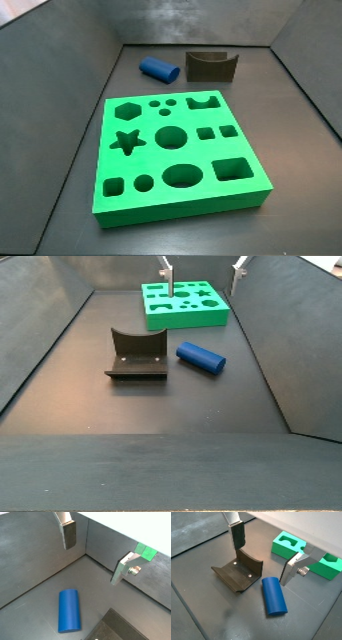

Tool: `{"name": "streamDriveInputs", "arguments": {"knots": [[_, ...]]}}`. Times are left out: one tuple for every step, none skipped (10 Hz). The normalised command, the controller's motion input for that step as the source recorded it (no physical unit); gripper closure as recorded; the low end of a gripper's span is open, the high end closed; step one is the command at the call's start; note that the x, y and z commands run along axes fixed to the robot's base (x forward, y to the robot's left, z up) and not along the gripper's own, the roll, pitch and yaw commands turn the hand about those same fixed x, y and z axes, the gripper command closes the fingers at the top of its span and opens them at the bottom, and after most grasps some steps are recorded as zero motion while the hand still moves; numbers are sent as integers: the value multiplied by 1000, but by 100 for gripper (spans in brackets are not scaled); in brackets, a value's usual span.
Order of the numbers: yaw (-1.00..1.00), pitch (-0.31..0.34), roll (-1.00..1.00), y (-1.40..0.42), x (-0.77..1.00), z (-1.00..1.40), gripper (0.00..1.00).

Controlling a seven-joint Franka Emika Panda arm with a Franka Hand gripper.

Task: Pick up the oval object. Move up. Place the oval object on the fixture. Regrasp the oval object. Move to above the board. Insert the oval object.
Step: Pick up the oval object.

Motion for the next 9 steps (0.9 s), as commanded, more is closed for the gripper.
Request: {"name": "streamDriveInputs", "arguments": {"knots": [[0,-20,29,-166,-340,-57,0],[609,-100,0,-326,-443,-360,0],[629,-103,191,-460,-343,-371,0],[703,-91,206,-349,-306,-366,0],[763,-74,206,-271,-263,-403,0],[809,-41,214,-191,-200,-457,0],[743,0,257,-134,0,-537,0],[543,73,291,-206,157,-540,0],[489,99,270,-231,286,-580,0]]}}
